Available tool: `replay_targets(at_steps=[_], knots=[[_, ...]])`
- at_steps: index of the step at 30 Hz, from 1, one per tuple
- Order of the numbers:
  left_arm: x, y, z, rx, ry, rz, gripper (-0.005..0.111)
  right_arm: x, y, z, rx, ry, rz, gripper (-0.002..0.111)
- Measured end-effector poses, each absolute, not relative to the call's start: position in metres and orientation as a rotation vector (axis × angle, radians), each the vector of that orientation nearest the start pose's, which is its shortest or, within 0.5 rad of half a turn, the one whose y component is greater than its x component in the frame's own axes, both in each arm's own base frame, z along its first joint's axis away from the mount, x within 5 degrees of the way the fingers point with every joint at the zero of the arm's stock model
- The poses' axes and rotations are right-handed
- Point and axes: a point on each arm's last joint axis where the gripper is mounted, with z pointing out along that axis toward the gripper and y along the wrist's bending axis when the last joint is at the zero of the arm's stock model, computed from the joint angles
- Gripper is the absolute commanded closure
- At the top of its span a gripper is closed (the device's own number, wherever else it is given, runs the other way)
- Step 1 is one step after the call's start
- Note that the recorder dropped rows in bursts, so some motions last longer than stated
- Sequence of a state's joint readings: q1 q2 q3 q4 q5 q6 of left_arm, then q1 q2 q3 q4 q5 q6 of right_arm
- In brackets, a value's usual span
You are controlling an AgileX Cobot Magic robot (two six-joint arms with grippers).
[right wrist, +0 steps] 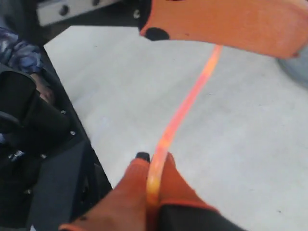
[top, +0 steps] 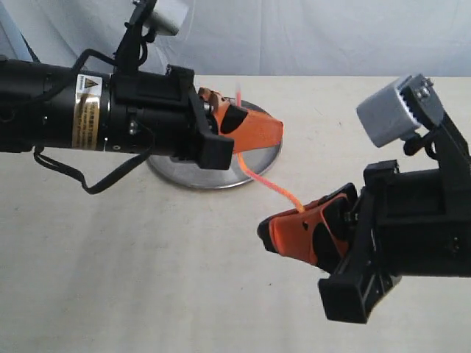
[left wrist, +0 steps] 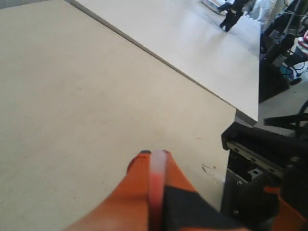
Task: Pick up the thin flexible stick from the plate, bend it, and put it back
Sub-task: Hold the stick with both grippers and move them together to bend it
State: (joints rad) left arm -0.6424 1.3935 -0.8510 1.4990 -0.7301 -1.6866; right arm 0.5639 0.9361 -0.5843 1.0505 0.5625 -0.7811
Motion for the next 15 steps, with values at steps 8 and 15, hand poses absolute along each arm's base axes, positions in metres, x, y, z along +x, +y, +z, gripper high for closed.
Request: replay_targets(at_steps=[8,15], knots=[[0.171,-0.219,0.326,0.878,1.649,-1.585,0.107,0.14,0.125,0.273,-0.641,2.23,0.763,0.109],[0.173,-0.218,0.331,0.864,1.532,-1.527,0.107,0.145,0.136,0.274,-0.596,2.239,0.893,0.109]])
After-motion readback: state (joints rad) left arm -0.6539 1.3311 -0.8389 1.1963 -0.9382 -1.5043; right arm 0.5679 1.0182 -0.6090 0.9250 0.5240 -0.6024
